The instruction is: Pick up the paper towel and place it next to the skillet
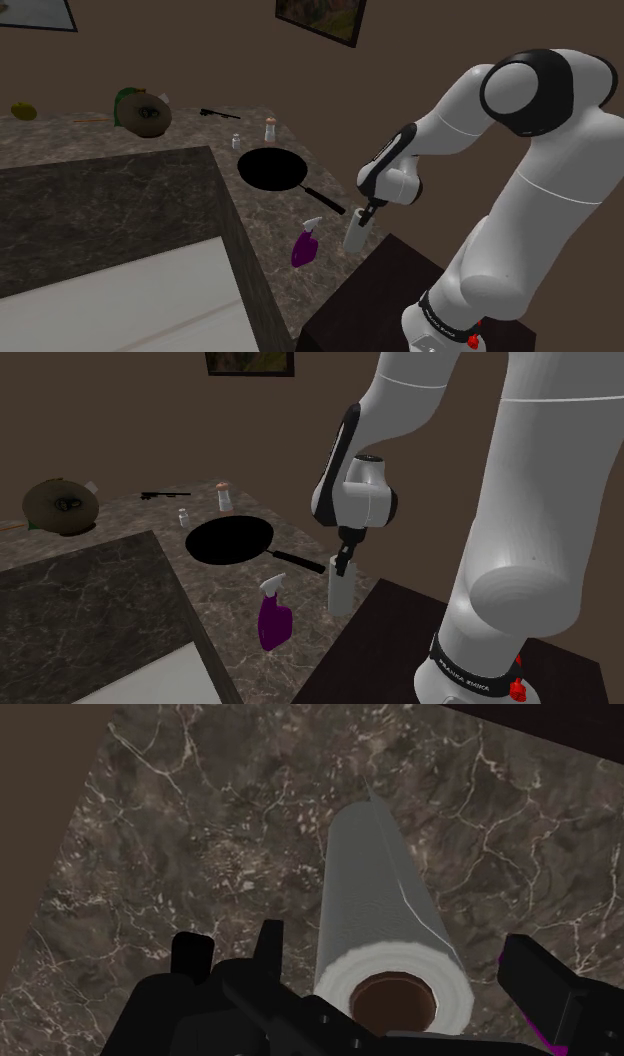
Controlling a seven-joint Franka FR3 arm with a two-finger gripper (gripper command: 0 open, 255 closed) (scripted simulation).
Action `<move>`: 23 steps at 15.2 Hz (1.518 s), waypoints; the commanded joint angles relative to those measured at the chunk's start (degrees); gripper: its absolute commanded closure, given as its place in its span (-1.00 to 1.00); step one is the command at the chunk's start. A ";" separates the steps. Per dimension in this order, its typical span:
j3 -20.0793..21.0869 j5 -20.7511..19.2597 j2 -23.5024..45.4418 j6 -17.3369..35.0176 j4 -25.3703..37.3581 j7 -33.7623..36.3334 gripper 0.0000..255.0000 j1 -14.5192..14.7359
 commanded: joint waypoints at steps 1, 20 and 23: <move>1.17 2.52 0.66 0.30 0.24 -1.87 -1.00 -0.69; -5.73 -12.64 -3.67 -1.47 -1.28 9.49 1.00 2.76; -7.71 -26.23 -8.01 -4.14 -1.91 19.38 1.00 1.46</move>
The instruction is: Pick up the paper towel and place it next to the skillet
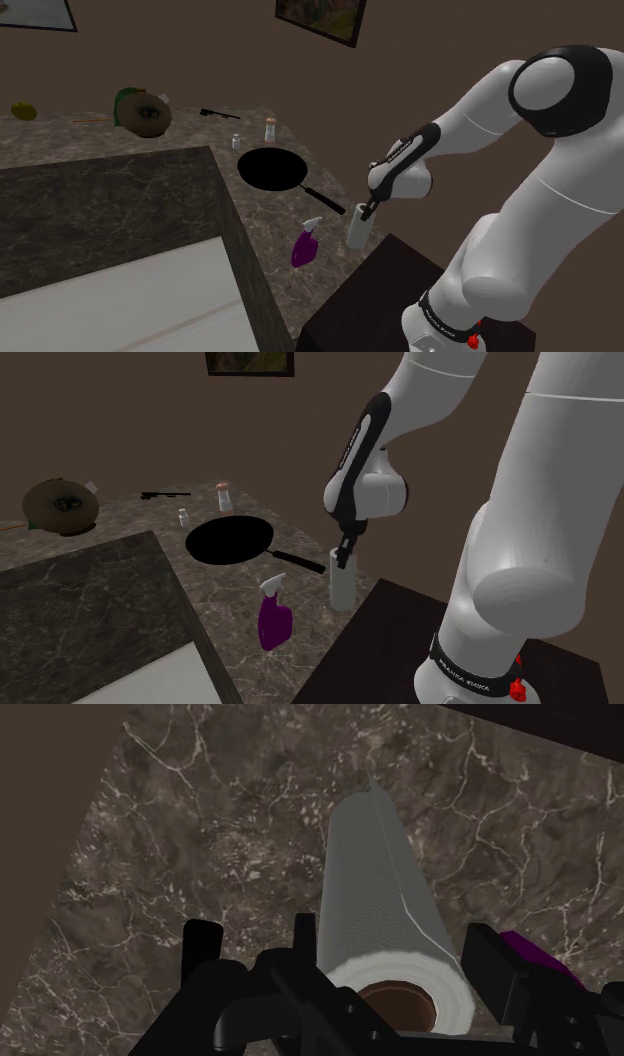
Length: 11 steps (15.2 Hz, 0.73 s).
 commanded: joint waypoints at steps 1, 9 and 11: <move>-0.12 -8.49 -2.92 -1.87 -0.48 6.13 1.00 -1.67; 4.19 -19.71 -12.26 -11.09 0.07 14.29 1.00 -8.27; 4.97 -20.83 -14.34 -13.41 0.37 15.16 1.00 -9.14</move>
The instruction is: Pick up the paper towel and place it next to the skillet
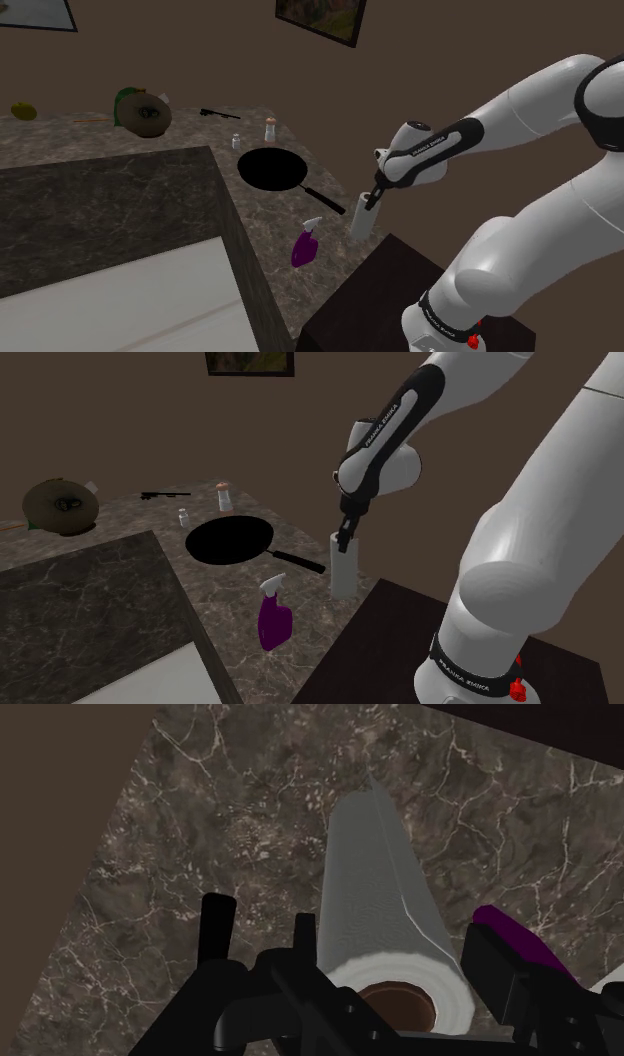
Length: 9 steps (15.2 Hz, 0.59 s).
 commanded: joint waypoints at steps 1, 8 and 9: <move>0.83 -1.22 -2.20 -2.41 0.22 0.96 1.00 -0.92; 3.01 -2.87 -8.54 -10.28 1.87 2.52 1.00 -2.61; 3.28 -2.97 -9.35 -11.37 2.16 2.66 1.00 -2.76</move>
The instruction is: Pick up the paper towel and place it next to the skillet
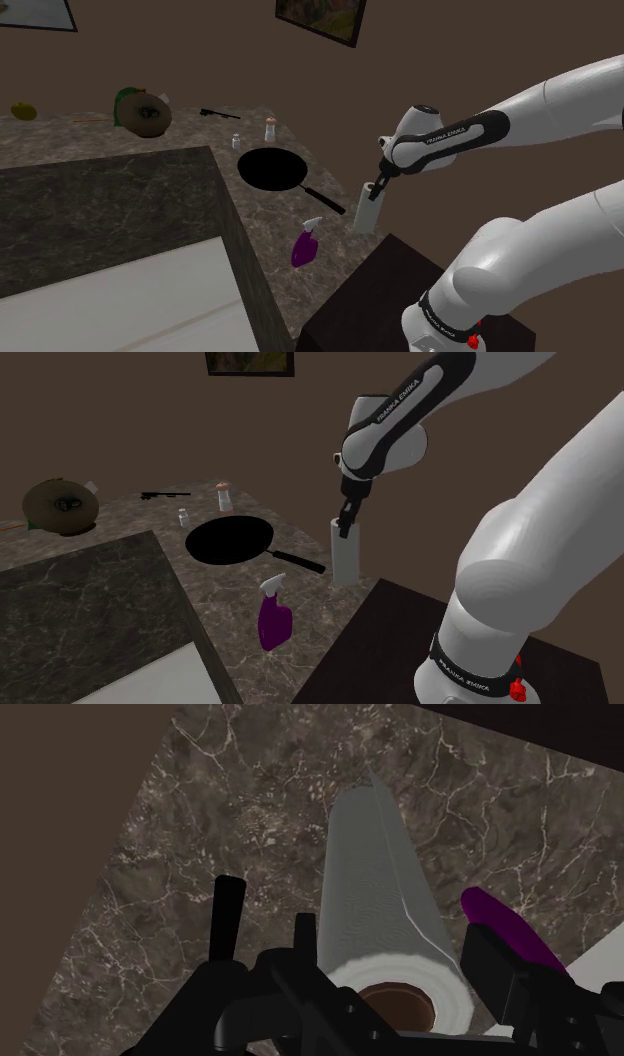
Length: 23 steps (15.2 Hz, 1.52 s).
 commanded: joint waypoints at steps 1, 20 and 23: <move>0.52 -0.25 -1.61 -2.13 0.48 0.25 1.00 -0.35; 4.78 0.68 -11.90 -20.78 8.95 1.22 1.00 -1.03; 5.34 1.01 -12.80 -23.42 10.69 1.25 1.00 -0.96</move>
